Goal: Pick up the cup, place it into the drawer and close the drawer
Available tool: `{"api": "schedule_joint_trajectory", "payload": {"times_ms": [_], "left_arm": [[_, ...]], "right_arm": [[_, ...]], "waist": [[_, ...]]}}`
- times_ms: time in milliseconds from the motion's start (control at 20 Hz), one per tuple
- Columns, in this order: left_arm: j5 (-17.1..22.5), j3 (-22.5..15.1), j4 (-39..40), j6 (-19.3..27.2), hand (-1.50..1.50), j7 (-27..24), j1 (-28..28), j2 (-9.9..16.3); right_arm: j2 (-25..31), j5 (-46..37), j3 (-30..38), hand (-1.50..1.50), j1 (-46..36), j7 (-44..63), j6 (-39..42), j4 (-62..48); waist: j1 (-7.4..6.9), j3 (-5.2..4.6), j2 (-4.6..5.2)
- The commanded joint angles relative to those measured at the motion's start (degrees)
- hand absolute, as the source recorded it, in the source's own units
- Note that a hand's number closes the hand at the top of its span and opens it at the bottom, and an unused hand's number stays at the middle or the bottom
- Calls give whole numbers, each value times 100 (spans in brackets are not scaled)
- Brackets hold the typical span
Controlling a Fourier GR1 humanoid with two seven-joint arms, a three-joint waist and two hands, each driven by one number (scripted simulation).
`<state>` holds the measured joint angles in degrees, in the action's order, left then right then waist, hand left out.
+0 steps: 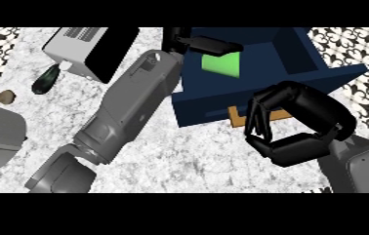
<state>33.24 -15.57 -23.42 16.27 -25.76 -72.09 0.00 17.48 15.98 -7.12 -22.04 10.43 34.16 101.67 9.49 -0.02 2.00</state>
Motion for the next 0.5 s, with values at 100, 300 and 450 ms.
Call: {"api": "schedule_joint_trajectory", "payload": {"times_ms": [100, 300, 450], "left_arm": [[306, 43, 118, 293, -150, -195, -166, 0], [328, 238, 279, -91, -150, -501, 123, 0], [395, 324, 74, -309, -150, -632, 285, 62]], "right_arm": [[522, -1047, -447, -150, 364, 260, 251, 96], [529, -2544, -727, -150, 698, -246, -306, 230], [472, -3181, -816, -150, 630, -707, -602, -747]], "waist": [[-372, 6, -93], [-663, 8, -116], [-913, 9, -128]]}}
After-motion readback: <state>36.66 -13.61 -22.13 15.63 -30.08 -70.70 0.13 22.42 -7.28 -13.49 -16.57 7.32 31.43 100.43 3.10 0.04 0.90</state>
